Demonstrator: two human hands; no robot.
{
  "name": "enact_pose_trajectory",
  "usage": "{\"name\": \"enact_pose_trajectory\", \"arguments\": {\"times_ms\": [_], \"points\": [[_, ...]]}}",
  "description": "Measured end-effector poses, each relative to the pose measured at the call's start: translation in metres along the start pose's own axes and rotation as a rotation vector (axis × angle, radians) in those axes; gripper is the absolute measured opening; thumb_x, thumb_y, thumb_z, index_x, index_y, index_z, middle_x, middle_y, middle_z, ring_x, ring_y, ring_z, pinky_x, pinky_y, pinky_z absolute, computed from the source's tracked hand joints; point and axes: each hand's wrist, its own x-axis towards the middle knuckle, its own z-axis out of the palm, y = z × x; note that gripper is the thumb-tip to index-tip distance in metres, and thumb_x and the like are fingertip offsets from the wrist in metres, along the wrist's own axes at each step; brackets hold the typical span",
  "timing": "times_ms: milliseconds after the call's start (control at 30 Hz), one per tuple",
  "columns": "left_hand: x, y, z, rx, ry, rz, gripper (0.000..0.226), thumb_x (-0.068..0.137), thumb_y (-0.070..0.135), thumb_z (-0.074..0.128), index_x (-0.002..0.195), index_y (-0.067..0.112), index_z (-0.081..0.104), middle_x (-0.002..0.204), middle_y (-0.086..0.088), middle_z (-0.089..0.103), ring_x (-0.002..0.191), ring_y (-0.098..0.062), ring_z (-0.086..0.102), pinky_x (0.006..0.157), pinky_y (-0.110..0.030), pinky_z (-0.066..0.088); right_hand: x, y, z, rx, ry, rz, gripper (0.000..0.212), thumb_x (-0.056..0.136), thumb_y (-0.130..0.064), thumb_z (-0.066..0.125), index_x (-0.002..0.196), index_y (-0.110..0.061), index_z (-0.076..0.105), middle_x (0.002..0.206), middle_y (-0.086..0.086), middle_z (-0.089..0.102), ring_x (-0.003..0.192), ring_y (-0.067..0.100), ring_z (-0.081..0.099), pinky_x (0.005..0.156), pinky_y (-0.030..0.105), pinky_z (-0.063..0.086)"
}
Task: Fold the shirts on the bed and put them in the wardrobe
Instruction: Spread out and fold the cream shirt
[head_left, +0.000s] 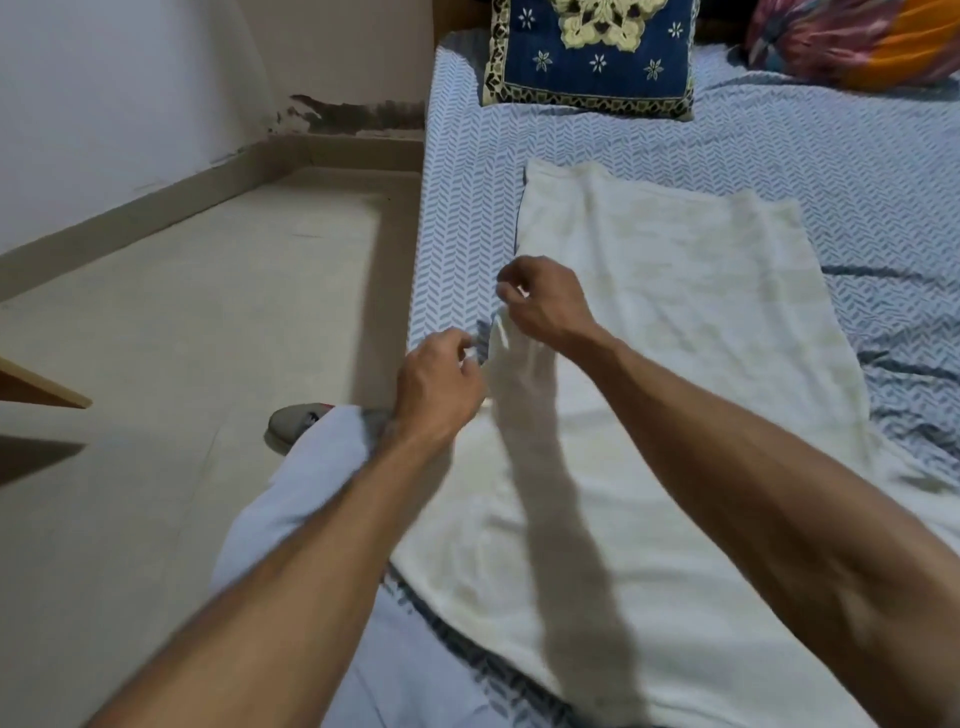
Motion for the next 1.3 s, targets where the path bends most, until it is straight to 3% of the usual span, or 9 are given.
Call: {"name": "enact_pose_trajectory", "arguments": {"times_ms": [100,200,333,433,633,833,967,1167,1300], "points": [[0.053,0.014,0.006,0.047,-0.341,-0.103,0.019,0.079,0.032,0.077,0.087,0.015,0.074,0.082,-0.004,0.075,0.081,-0.022,0.071,0.072,-0.032,0.057,0.048,0.023,-0.022,0.039,0.037,0.056,0.018,0.09,-0.025,0.065,0.103,-0.019,0.075,0.108,0.002,0.075,0.102,0.022,0.068,0.091,0.033,0.051],[0.086,0.009,0.009,-0.129,-0.556,-0.258,0.034,0.069,0.029,0.09,0.063,0.008,0.064,0.053,-0.01,0.061,0.041,-0.022,0.052,0.041,-0.026,0.043,0.102,0.041,-0.031,0.046,0.046,0.105,0.02,0.091,-0.022,0.064,0.106,-0.016,0.076,0.108,0.004,0.075,0.105,0.023,0.067,0.09,0.029,0.048],[0.112,0.007,0.001,-0.188,-0.829,-0.397,0.027,0.072,0.032,0.089,0.077,0.008,0.08,0.05,-0.006,0.048,0.036,-0.015,0.032,0.043,-0.019,0.023,0.168,0.048,-0.033,0.104,0.051,0.154,0.03,0.09,-0.025,0.064,0.119,-0.019,0.068,0.099,0.005,0.071,0.095,0.023,0.068,0.085,0.035,0.056],[0.123,0.003,0.0,-0.217,-0.937,-0.428,0.024,0.075,0.032,0.086,0.082,0.01,0.081,0.05,-0.005,0.046,0.036,-0.013,0.03,0.042,-0.02,0.018,0.21,0.047,-0.027,0.12,0.021,0.225,0.043,0.09,-0.025,0.059,0.133,-0.023,0.055,0.103,0.008,0.067,0.078,0.022,0.068,0.054,0.032,0.056],[0.131,-0.006,0.006,-0.239,-0.992,-0.467,0.03,0.076,0.024,0.086,0.087,-0.002,0.076,0.049,-0.01,0.051,0.03,-0.014,0.034,0.035,-0.017,0.021,0.256,0.054,-0.012,-0.019,-0.013,0.305,0.03,0.087,-0.021,0.062,0.115,-0.013,0.066,0.112,0.012,0.067,0.101,0.03,0.066,0.088,0.042,0.059],[0.129,-0.007,0.007,-0.279,-0.94,-0.469,0.025,0.081,0.022,0.082,0.07,0.004,0.069,0.048,-0.011,0.054,0.028,-0.015,0.037,0.034,-0.017,0.025,0.268,0.063,-0.005,0.157,0.218,0.259,0.019,0.092,-0.026,0.058,0.108,-0.021,0.065,0.101,0.002,0.064,0.101,0.023,0.062,0.085,0.031,0.052],[0.125,-0.001,0.007,-0.248,-0.865,-0.457,0.023,0.083,0.022,0.077,0.072,0.003,0.069,0.049,-0.012,0.055,0.029,-0.016,0.039,0.034,-0.018,0.025,0.256,0.065,0.001,0.185,0.157,0.221,0.037,0.093,-0.022,0.058,0.13,-0.019,0.058,0.123,0.003,0.067,0.116,0.019,0.061,0.094,0.025,0.047],[0.116,0.012,0.012,-0.129,-0.76,-0.443,0.029,0.084,0.023,0.074,0.064,0.005,0.063,0.047,-0.015,0.053,0.03,-0.02,0.038,0.038,-0.02,0.027,0.176,0.123,-0.065,0.168,0.291,0.085,0.039,0.091,-0.023,0.058,0.129,-0.015,0.06,0.114,0.005,0.069,0.099,0.02,0.066,0.089,0.028,0.049],[0.111,0.021,0.018,-0.04,-0.739,-0.432,0.045,0.09,0.023,0.073,0.052,0.003,0.059,0.044,-0.017,0.05,0.029,-0.02,0.038,0.037,-0.019,0.027,0.098,0.233,-0.144,-0.083,0.498,0.37,0.031,0.088,-0.028,0.055,0.115,-0.019,0.067,0.11,0.009,0.071,0.109,0.029,0.063,0.094,0.034,0.046]]}}
